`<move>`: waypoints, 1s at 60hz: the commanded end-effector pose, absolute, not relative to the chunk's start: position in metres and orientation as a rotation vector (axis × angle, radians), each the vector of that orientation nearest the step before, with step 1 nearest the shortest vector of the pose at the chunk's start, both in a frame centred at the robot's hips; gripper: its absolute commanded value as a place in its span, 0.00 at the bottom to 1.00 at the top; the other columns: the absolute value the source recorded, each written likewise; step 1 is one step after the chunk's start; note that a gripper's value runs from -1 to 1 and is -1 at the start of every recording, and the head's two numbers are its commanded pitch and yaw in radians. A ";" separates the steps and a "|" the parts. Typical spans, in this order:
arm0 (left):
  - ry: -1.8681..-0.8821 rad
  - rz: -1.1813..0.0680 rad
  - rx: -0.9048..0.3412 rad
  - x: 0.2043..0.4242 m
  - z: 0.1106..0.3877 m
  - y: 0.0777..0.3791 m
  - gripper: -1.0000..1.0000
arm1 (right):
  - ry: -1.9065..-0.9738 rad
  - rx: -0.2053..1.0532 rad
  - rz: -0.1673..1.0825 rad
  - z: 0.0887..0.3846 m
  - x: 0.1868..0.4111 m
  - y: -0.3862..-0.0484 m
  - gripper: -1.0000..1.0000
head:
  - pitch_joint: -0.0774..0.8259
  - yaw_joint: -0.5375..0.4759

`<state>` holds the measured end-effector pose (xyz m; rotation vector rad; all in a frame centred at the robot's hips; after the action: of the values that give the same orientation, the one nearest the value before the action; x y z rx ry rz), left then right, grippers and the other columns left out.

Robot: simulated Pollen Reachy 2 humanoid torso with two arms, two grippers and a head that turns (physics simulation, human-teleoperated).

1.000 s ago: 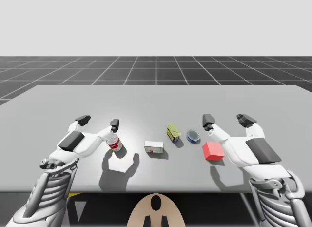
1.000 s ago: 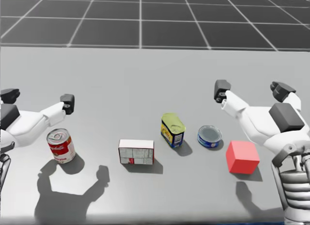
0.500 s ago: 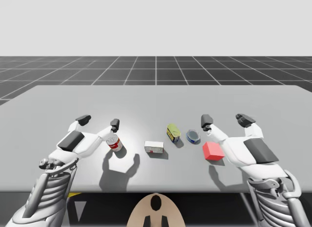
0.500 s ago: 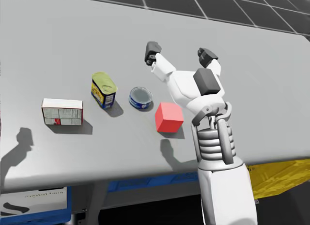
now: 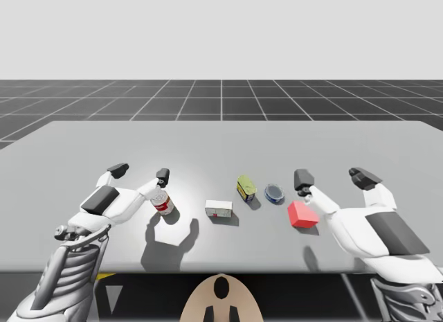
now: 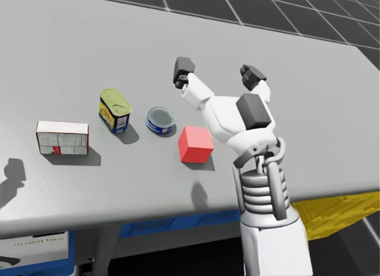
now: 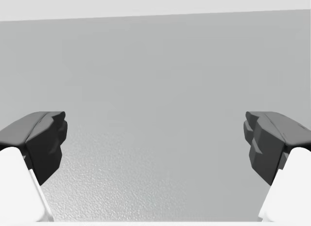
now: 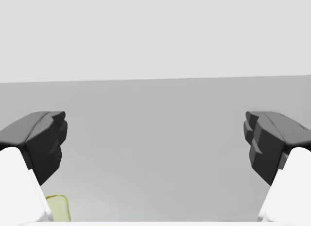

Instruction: Find the red cube and pick it up.

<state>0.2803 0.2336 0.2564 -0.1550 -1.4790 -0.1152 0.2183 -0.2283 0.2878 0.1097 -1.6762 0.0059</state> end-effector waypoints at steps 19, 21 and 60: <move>-1.475 -0.108 -0.156 0.279 0.255 0.233 0.00 | -1.609 0.080 -0.189 0.231 0.165 -0.219 0.00 | 0.90 0.13; -1.474 -0.108 -0.157 0.279 0.255 0.233 0.00 | -1.595 0.082 -0.182 0.226 0.165 -0.218 0.00 | 0.89 0.13; -1.471 -0.101 -0.156 0.279 0.255 0.233 0.00 | -1.397 0.035 -0.235 0.143 0.210 -0.210 0.00 | 0.92 0.14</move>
<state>0.2792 0.2336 0.2553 -0.1538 -1.4721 -0.1044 0.1993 -0.2204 0.1572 0.0205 -1.4296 -0.1429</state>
